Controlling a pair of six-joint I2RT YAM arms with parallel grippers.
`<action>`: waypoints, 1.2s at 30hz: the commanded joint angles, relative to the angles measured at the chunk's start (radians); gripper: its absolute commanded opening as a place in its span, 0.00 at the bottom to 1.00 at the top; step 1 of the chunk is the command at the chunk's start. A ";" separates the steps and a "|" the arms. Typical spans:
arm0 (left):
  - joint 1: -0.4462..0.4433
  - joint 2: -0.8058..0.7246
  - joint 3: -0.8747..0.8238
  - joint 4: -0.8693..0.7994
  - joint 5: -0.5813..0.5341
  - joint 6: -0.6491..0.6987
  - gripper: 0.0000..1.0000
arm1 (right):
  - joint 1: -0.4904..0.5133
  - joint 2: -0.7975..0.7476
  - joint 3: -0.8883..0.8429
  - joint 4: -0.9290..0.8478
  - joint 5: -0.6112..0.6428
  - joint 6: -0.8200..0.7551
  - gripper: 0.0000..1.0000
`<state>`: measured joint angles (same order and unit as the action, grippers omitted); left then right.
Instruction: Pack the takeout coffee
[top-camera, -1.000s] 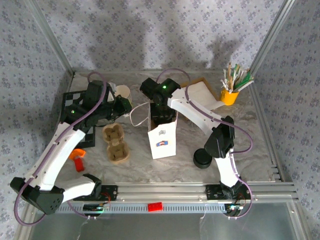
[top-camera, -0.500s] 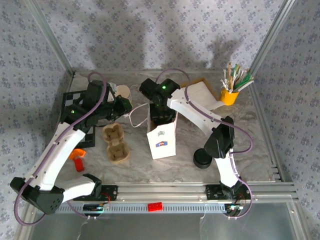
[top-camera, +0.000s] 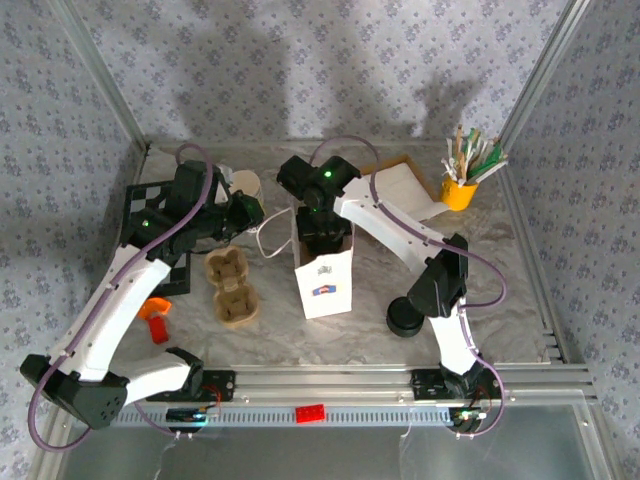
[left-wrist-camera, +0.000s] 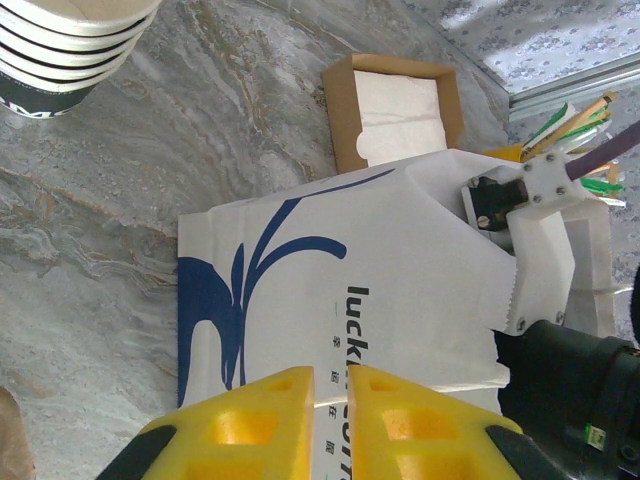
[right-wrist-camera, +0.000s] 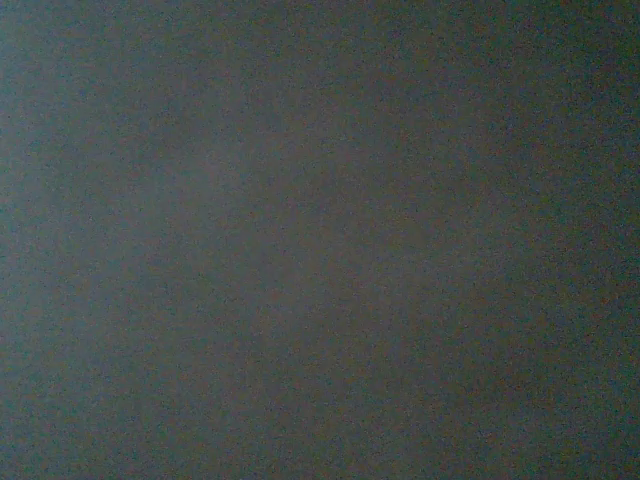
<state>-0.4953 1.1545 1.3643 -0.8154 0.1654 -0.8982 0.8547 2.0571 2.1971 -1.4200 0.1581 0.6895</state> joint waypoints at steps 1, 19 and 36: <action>0.006 0.000 -0.001 0.001 0.012 0.020 0.17 | 0.007 0.003 0.040 -0.046 0.013 0.010 0.68; 0.006 0.002 0.002 0.002 0.018 0.023 0.17 | 0.020 0.010 0.120 -0.096 0.030 0.010 0.85; 0.007 0.006 0.004 0.007 0.023 0.022 0.17 | 0.032 0.006 0.175 -0.141 0.048 0.011 0.91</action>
<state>-0.4953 1.1545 1.3643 -0.8150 0.1722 -0.8978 0.8780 2.0579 2.3352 -1.5116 0.1814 0.6914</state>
